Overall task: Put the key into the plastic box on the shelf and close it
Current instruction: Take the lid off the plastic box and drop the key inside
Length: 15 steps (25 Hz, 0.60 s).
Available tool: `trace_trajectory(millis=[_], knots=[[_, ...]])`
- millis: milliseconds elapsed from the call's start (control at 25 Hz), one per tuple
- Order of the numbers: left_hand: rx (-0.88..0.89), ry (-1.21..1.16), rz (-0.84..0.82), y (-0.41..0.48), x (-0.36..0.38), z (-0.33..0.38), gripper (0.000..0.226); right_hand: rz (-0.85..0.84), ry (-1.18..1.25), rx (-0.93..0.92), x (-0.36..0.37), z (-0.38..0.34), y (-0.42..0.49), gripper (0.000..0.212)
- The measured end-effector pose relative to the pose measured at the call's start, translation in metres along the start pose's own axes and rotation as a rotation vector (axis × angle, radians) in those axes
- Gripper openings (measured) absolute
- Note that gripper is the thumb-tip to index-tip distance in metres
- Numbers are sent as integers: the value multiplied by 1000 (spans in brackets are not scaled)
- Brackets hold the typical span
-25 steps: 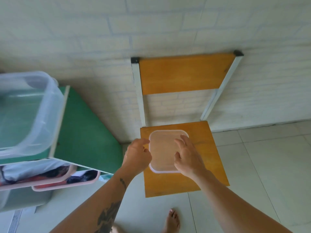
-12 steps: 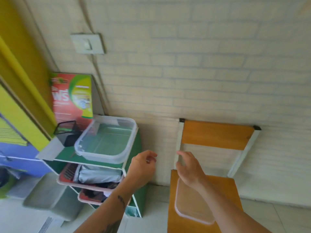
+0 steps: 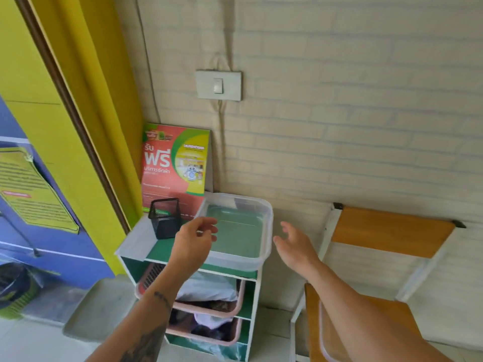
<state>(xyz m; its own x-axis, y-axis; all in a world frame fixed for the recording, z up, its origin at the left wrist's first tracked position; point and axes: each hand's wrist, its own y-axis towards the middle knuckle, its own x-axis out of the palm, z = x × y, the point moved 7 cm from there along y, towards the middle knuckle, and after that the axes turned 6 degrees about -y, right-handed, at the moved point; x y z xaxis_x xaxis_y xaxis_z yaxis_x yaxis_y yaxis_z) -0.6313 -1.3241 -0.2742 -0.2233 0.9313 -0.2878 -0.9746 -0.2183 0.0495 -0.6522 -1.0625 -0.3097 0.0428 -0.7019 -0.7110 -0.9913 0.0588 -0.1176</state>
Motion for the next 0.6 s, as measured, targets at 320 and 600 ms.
trace_trajectory(millis=[320,600], knots=[[-39,156,-42,58,-56,-78,37,124,-151,108,36,-36,24,54],[94,431,-172,67,-42,-112,47,173,-304,113,49,-29,31,57]])
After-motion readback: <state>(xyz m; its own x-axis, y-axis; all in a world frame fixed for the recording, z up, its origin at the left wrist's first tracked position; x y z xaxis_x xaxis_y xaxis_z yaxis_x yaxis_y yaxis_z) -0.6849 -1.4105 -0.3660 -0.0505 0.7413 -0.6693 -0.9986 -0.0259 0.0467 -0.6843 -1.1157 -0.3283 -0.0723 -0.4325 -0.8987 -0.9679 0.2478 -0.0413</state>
